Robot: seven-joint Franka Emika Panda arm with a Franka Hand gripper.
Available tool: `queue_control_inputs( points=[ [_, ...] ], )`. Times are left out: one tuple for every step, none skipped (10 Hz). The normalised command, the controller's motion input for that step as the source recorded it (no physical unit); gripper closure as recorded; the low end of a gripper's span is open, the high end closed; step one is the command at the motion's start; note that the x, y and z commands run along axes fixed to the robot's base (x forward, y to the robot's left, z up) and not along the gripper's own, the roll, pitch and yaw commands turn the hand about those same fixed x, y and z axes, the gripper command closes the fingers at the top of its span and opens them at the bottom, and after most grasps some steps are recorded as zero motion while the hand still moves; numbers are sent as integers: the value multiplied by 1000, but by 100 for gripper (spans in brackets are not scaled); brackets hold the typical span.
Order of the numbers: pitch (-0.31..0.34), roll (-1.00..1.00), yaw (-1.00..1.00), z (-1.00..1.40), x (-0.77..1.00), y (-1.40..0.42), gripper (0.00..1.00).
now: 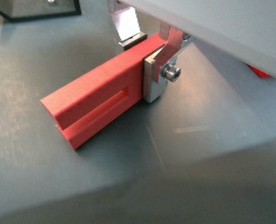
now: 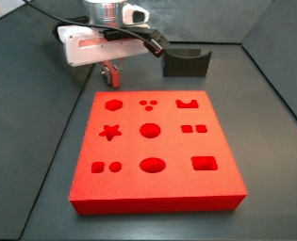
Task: Pick up the double-square object. Move up. Place the double-square object on the fixture. Regrasp the double-square object. Move to above the board. Insert the double-square object.
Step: Pick up the double-square object, then move up.
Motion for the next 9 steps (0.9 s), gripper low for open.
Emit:
queue_control_inputs(
  points=[
    [0, 0, 0, 0, 0, 0, 100],
    [0, 0, 0, 0, 0, 0, 100],
    [0, 0, 0, 0, 0, 0, 100],
    [0, 0, 0, 0, 0, 0, 100],
    [0, 0, 0, 0, 0, 0, 100],
    [0, 0, 0, 0, 0, 0, 100],
    [0, 0, 0, 0, 0, 0, 100],
    [0, 0, 0, 833, 0, 0, 100],
    [21, -7, -27, 821, -63, -74, 100]
  ],
)
